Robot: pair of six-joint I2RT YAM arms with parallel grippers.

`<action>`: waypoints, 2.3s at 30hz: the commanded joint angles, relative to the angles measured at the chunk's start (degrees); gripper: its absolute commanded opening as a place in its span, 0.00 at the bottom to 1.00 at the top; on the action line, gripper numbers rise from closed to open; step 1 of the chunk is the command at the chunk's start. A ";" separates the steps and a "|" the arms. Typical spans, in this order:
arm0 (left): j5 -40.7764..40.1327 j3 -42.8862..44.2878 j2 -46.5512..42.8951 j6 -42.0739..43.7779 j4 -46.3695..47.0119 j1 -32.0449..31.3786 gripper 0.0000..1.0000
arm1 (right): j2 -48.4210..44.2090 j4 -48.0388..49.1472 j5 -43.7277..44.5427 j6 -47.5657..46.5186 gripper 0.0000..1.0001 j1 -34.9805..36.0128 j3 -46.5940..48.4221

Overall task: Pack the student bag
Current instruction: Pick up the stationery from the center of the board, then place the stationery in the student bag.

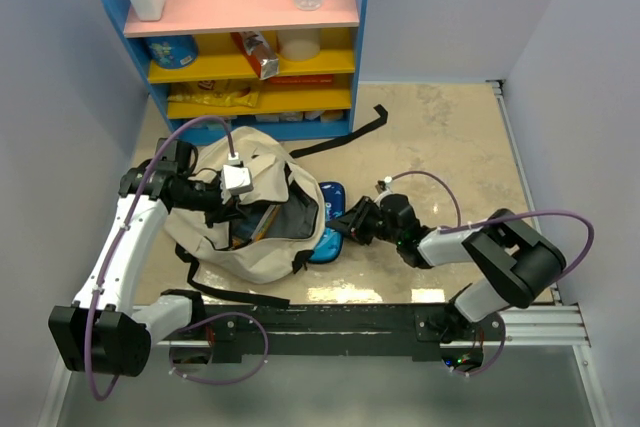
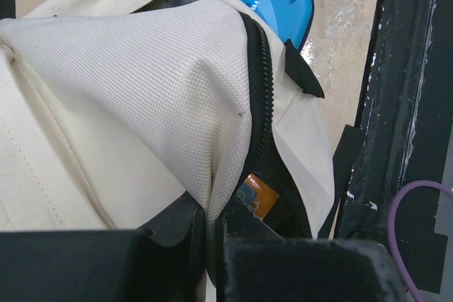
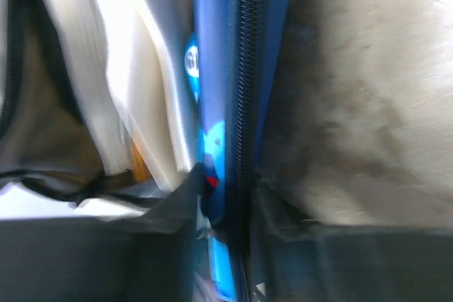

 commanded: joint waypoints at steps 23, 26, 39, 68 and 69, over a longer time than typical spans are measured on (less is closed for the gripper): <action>3.75 2.04 -0.84 -3.75 5.28 -1.18 0.04 | -25.08 -24.69 -8.15 -4.29 0.00 6.49 7.61; 3.66 2.21 -0.93 -3.84 5.10 -1.35 0.04 | -21.38 -21.71 -11.39 -3.94 0.00 9.22 10.25; 3.92 3.88 -1.63 -4.89 4.58 -2.14 0.05 | -3.91 -7.32 -20.45 0.09 0.00 9.93 21.85; 4.89 4.33 -3.21 -5.24 2.29 -3.81 0.04 | 18.44 -2.03 18.11 2.04 0.00 17.74 47.25; 4.72 4.24 -3.13 -5.42 2.72 -4.16 0.05 | 18.97 -1.67 20.74 1.00 0.04 18.71 47.52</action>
